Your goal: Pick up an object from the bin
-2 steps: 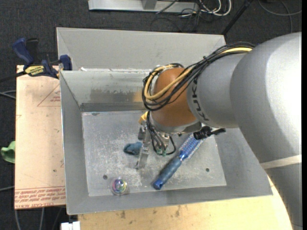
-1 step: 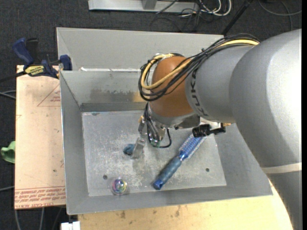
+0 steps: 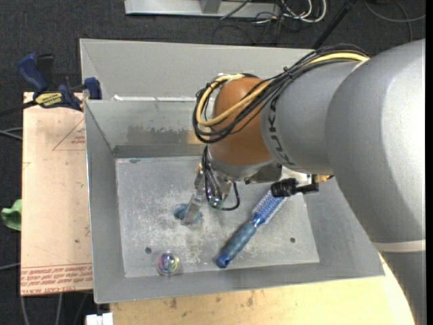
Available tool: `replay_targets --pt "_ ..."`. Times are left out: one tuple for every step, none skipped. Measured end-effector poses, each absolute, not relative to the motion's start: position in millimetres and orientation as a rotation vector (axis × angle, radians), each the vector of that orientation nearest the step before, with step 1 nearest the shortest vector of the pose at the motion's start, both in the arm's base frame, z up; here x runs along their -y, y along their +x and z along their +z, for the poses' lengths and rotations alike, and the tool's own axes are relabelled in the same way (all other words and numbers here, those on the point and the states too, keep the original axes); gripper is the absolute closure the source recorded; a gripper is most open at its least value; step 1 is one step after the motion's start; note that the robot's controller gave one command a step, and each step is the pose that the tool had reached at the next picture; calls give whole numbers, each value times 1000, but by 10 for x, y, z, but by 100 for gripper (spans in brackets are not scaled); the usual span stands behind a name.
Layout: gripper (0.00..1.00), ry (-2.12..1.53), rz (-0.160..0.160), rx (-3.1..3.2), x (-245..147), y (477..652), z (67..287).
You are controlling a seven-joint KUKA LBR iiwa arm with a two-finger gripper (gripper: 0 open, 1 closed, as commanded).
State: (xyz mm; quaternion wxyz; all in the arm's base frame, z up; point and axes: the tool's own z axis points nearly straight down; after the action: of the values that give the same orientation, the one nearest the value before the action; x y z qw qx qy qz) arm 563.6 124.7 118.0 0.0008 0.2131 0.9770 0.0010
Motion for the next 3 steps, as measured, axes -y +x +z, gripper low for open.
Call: replay_targets --pt "0 910 0 -3010 -1206 5530 687" --pt "0 908 2 -3008 -1211 5533 686" --pt "100 908 4 -3007 -1211 5536 692"
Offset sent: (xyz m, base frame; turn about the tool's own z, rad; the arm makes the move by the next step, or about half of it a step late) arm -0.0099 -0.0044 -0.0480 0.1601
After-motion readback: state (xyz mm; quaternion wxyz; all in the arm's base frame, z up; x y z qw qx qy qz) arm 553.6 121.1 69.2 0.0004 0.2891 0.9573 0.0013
